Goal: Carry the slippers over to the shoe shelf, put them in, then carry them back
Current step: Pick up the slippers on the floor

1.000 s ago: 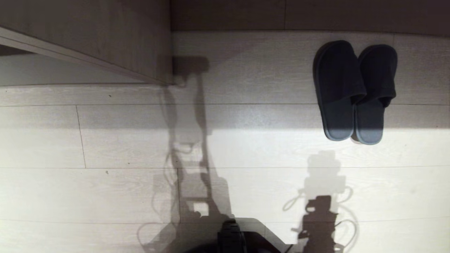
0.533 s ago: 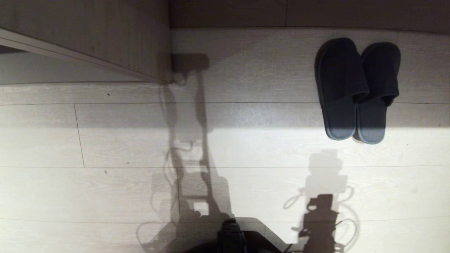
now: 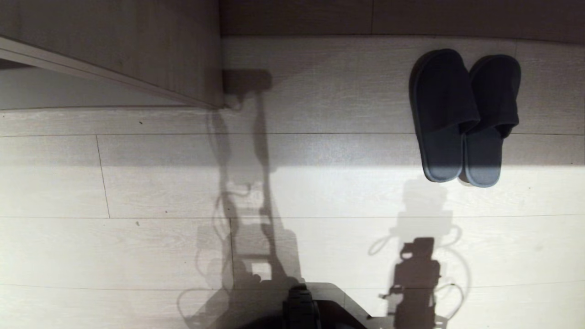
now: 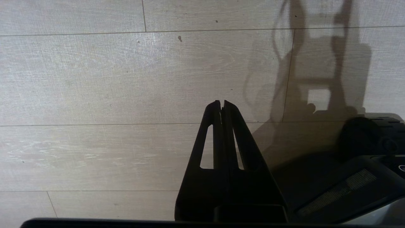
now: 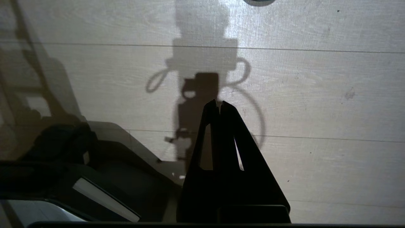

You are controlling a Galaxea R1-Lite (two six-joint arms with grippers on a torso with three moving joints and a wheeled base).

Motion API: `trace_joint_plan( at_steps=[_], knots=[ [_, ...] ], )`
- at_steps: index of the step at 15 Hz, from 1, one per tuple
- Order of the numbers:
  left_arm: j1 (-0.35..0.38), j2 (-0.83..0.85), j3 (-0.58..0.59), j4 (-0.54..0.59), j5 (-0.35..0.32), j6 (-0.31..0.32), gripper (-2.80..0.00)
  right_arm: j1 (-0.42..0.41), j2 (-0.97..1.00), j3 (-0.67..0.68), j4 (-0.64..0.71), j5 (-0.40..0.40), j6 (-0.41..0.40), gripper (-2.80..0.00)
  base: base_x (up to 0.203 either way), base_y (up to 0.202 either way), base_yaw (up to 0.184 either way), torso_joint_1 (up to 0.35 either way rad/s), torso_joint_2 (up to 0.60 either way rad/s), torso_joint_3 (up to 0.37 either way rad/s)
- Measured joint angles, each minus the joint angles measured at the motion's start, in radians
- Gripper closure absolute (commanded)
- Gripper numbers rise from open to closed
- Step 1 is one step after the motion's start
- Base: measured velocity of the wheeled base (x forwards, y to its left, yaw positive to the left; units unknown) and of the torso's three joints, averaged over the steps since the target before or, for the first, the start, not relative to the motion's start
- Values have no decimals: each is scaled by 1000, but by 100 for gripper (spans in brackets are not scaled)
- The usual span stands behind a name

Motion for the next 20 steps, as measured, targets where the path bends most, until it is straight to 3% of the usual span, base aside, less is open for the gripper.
trace_joint_plan(
  at_steps=[4, 9, 10, 11, 15, 20],
  knots=[
    [0, 0, 0, 0, -1, 1, 0, 3, 371, -201, -96, 13, 22, 0, 0, 0, 0, 0, 0, 0],
    [0, 0, 0, 0, -1, 1, 0, 4, 907, -369, -348, 17, -40, 0, 0, 0, 0, 0, 0, 0],
    [0, 0, 0, 0, -1, 1, 0, 4, 1008, -387, -404, 11, -62, -45, 0, 0, 0, 0, 0, 0],
    [0, 0, 0, 0, -1, 1, 0, 3, 1097, -399, -465, 0, -82, -280, 0, 0, 0, 0, 0, 0],
    [0, 0, 0, 0, 0, 0, 0, 0, 1365, -419, -796, -32, -139, -280, 0, 0, 0, 0, 0, 0],
    [0, 0, 0, 0, -1, 0, 0, -3, 1545, -423, -1154, -37, -149, -280, 0, 0, 0, 0, 0, 0]
  ],
)
